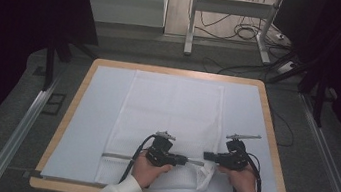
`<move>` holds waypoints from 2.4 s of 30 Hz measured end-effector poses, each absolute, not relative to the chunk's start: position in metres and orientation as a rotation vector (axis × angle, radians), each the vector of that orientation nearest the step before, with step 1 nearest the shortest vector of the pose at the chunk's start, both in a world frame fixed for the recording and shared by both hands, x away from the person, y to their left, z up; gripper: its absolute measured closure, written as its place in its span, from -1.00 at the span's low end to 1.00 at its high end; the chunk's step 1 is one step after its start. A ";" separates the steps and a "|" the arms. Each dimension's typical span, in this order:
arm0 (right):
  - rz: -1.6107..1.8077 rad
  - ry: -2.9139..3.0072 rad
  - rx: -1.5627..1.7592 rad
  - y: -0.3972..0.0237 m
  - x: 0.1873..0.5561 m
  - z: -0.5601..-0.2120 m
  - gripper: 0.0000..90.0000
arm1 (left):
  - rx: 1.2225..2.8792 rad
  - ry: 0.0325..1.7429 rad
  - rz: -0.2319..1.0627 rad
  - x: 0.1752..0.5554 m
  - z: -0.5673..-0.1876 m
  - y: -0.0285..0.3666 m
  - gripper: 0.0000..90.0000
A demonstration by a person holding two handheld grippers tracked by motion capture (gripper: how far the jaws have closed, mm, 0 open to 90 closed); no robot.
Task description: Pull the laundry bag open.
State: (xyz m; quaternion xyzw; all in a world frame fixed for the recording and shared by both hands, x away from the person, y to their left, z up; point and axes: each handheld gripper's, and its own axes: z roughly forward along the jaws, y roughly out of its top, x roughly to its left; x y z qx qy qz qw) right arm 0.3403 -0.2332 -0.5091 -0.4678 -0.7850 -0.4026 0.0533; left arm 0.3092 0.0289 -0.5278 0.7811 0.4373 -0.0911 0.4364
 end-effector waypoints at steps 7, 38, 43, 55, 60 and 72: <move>-1.219 -2.386 -1.418 -0.233 0.340 -0.510 0.96 | 1.959 1.083 -0.211 0.306 -0.526 0.032 0.92; -1.206 -2.406 -1.403 -0.229 0.340 -0.511 0.96 | 1.956 1.119 -0.220 0.302 -0.531 0.063 0.92; -1.207 -2.404 -1.398 -0.228 0.340 -0.511 0.96 | 1.955 1.120 -0.221 0.301 -0.531 0.065 0.92; -1.196 -2.416 -1.396 -0.228 0.340 -0.512 0.96 | 1.941 1.140 -0.221 0.300 -0.530 0.074 0.92; -1.198 -2.416 -1.396 -0.227 0.339 -0.511 0.96 | 1.929 1.145 -0.224 0.299 -0.530 0.080 0.92; -1.187 -2.424 -1.398 -0.226 0.340 -0.512 0.96 | 1.909 1.167 -0.218 0.297 -0.529 0.091 0.92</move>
